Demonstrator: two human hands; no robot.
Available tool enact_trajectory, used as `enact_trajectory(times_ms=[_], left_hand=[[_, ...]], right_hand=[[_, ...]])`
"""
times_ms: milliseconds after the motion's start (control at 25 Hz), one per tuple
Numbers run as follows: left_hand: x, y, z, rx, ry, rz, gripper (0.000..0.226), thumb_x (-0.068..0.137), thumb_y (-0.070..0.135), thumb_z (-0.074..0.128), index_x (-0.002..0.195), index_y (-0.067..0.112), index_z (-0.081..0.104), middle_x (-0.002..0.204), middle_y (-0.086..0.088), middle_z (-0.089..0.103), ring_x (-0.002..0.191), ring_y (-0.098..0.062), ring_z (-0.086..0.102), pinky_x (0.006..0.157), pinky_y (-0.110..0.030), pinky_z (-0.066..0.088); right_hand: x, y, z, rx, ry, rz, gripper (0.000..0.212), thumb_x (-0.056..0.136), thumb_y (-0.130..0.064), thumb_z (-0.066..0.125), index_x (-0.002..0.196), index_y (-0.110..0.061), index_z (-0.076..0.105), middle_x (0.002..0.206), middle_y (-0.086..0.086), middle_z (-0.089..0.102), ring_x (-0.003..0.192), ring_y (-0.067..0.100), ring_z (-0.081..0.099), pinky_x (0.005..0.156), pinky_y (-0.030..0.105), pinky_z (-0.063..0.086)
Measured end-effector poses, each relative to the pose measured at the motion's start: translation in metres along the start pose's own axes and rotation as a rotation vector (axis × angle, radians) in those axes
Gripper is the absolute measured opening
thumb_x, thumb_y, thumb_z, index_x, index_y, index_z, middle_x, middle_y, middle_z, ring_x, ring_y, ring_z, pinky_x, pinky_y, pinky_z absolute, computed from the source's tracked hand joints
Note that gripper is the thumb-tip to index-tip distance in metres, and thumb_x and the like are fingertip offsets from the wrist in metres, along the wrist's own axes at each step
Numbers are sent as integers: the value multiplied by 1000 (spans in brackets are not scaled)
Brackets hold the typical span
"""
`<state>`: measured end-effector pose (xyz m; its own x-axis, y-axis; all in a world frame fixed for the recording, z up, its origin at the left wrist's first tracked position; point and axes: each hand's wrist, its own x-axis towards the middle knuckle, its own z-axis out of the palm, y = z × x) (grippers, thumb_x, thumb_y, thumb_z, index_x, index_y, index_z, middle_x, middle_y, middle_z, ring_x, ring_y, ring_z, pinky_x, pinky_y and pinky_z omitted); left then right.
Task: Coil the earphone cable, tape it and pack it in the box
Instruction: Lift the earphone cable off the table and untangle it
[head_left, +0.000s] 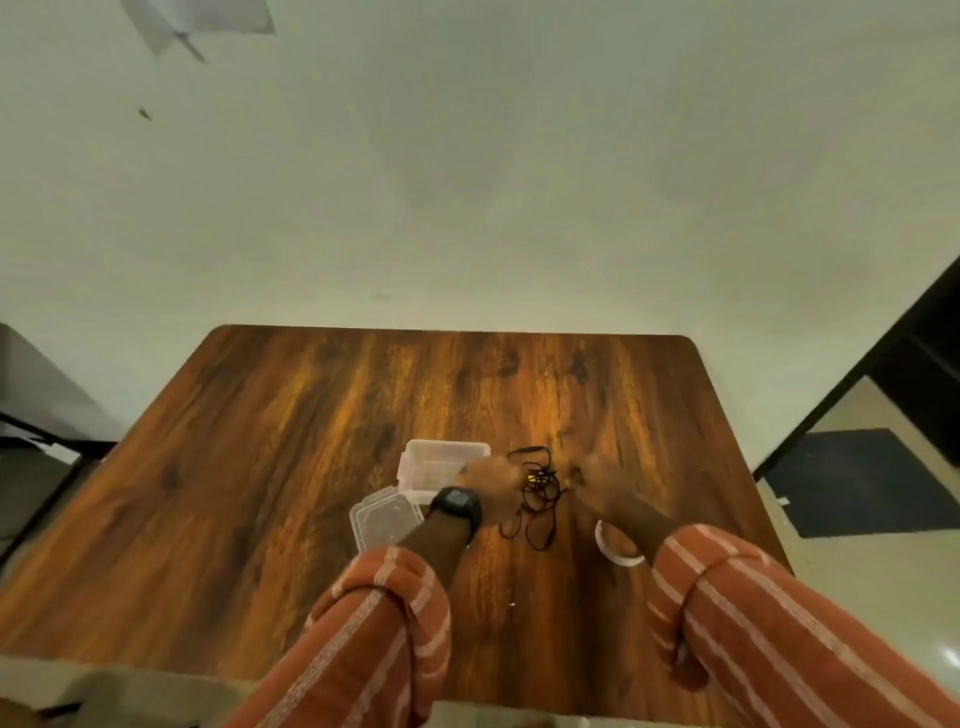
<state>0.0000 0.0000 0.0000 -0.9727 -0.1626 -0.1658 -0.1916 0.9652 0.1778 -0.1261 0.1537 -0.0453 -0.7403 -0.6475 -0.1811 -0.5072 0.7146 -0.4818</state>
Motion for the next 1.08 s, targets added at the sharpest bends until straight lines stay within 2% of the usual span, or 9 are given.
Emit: enact_trajectory(times_ms=[160, 360, 480, 600, 680, 760, 920, 1000, 1080], left_hand=[[-25, 5, 57, -189, -55, -257, 32, 93, 38, 45, 97, 14, 64, 98, -9, 68, 91, -29, 66, 80, -43, 57], [-18, 17, 86, -324, -121, -394, 57, 84, 59, 50, 128, 23, 49, 120, -2, 60, 113, -26, 57, 91, -42, 50], [-7, 26, 95, -450, -81, -575, 43, 87, 51, 53, 118, 21, 54, 117, -2, 61, 108, -23, 59, 88, -39, 53], [-5, 28, 104, -564, -67, -665, 26, 94, 37, 50, 110, 20, 61, 113, -5, 65, 104, -23, 62, 89, -39, 54], [-12, 27, 110, -613, 19, -671, 29, 96, 36, 45, 116, 24, 62, 114, -3, 66, 104, -20, 62, 89, -38, 53], [-18, 24, 111, -582, 168, -641, 31, 96, 30, 44, 123, 28, 61, 118, -1, 65, 108, -19, 59, 90, -34, 51], [-30, 20, 89, -605, 485, -494, 24, 95, 20, 52, 112, 21, 69, 111, 1, 70, 106, -19, 60, 91, -37, 50], [-27, 22, 63, -707, 610, -487, 19, 92, 17, 54, 100, 19, 71, 97, 1, 70, 94, -18, 62, 84, -40, 52], [-21, 25, 22, -920, 636, -405, 20, 91, 18, 50, 94, 19, 70, 82, 4, 70, 82, -15, 63, 79, -44, 53]], right_hand=[[-26, 41, 30, 70, 24, 207, 18, 87, -12, 61, 101, -9, 71, 105, 11, 72, 97, 29, 66, 75, 28, 46], [-12, 37, 38, 300, 287, 467, 17, 87, -9, 54, 87, -20, 67, 83, 1, 70, 75, 25, 65, 64, 33, 51], [-4, 57, 36, 195, 322, 389, 19, 86, -3, 54, 87, -12, 71, 87, 9, 71, 76, 27, 64, 65, 35, 48], [10, 77, 40, -13, 216, 249, 22, 83, -15, 55, 75, -33, 65, 88, 3, 71, 85, 27, 69, 72, 39, 54], [18, 72, 43, -68, 164, 198, 15, 81, -19, 64, 86, -32, 70, 99, 2, 70, 97, 27, 65, 83, 41, 53], [25, 63, 46, -179, 95, 138, 23, 81, -23, 70, 103, -24, 74, 117, 5, 64, 115, 30, 53, 98, 42, 45], [27, 61, 57, -338, -1, 63, 28, 88, -25, 62, 113, -15, 68, 136, 9, 53, 129, 32, 38, 102, 51, 39], [27, 57, 51, -288, -2, 50, 25, 90, -24, 57, 112, -17, 66, 132, 5, 54, 127, 30, 42, 99, 50, 41], [25, 33, 32, -92, 117, 2, 15, 90, -19, 56, 99, -20, 68, 107, -1, 60, 110, 27, 55, 85, 40, 44]])
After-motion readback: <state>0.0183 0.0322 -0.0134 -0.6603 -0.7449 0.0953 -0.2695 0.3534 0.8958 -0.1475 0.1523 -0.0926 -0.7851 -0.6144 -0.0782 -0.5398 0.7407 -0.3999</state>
